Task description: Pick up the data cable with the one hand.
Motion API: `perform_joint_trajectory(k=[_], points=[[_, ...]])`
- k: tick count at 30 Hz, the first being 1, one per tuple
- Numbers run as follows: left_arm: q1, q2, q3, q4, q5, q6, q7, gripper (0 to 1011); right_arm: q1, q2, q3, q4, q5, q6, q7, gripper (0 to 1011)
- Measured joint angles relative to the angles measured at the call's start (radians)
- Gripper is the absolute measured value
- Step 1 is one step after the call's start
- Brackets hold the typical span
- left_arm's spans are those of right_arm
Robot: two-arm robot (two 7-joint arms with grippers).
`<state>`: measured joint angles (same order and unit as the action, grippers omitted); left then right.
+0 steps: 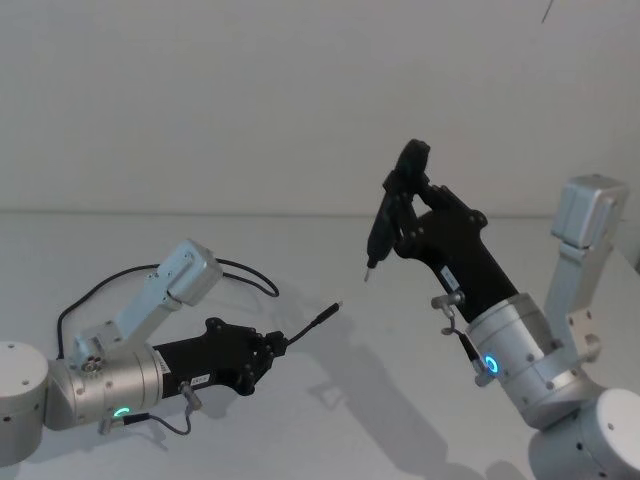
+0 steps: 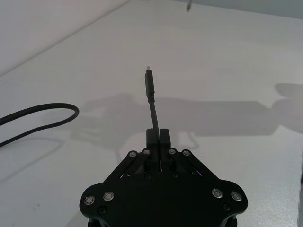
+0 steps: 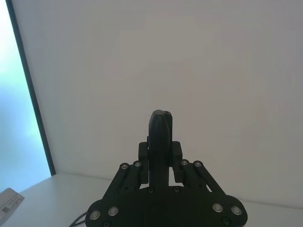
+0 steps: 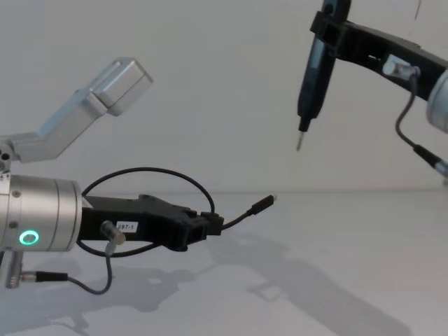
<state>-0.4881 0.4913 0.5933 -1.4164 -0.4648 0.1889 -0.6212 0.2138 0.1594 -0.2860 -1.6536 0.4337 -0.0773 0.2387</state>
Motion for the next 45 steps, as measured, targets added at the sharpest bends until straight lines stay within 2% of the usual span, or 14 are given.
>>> perform_joint_trajectory(k=[12, 29, 35, 45], points=[[0.001, 0.001, 0.000, -0.001, -0.001, 0.000, 0.001, 40, 0.052, -0.028, -0.020, 0.099, 0.007, -0.058, 0.047, 279], [0.001, 0.001, 0.000, -0.002, 0.000, 0.000, 0.000, 40, 0.124, -0.065, -0.029, 0.279, -0.031, -0.124, 0.070, 279], [0.001, 0.001, 0.000, -0.002, 0.000, 0.000, 0.000, 40, 0.134, -0.065, -0.030, 0.308, -0.044, -0.129, 0.076, 279], [0.001, 0.001, 0.000, -0.003, 0.000, 0.000, 0.000, 40, 0.132, -0.040, -0.029, 0.320, -0.068, -0.126, 0.098, 279]])
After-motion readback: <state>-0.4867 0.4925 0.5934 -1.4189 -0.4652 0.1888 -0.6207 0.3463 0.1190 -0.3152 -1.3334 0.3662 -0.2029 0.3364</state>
